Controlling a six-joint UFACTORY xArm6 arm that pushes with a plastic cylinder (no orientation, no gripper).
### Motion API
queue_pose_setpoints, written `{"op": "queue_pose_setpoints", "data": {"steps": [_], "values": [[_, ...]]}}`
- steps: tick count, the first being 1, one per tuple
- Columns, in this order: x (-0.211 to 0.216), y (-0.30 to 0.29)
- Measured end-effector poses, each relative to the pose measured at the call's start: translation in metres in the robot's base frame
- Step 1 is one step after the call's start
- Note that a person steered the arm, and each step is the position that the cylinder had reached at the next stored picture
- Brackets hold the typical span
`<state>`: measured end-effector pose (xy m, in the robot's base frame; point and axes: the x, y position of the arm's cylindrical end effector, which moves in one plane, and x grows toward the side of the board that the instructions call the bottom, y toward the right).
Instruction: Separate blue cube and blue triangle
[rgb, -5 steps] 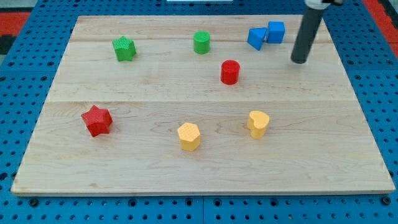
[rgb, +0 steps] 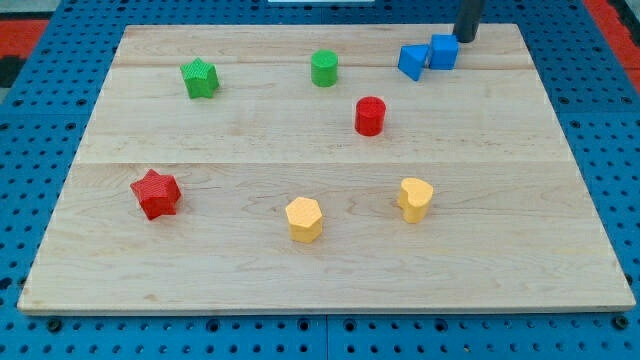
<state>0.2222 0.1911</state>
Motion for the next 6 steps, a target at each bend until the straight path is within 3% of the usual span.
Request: {"op": "queue_pose_setpoints", "data": {"steps": [2,4,6], "values": [[0.007,-0.023],[0.052,-0.031],[0.065,-0.061]]}}
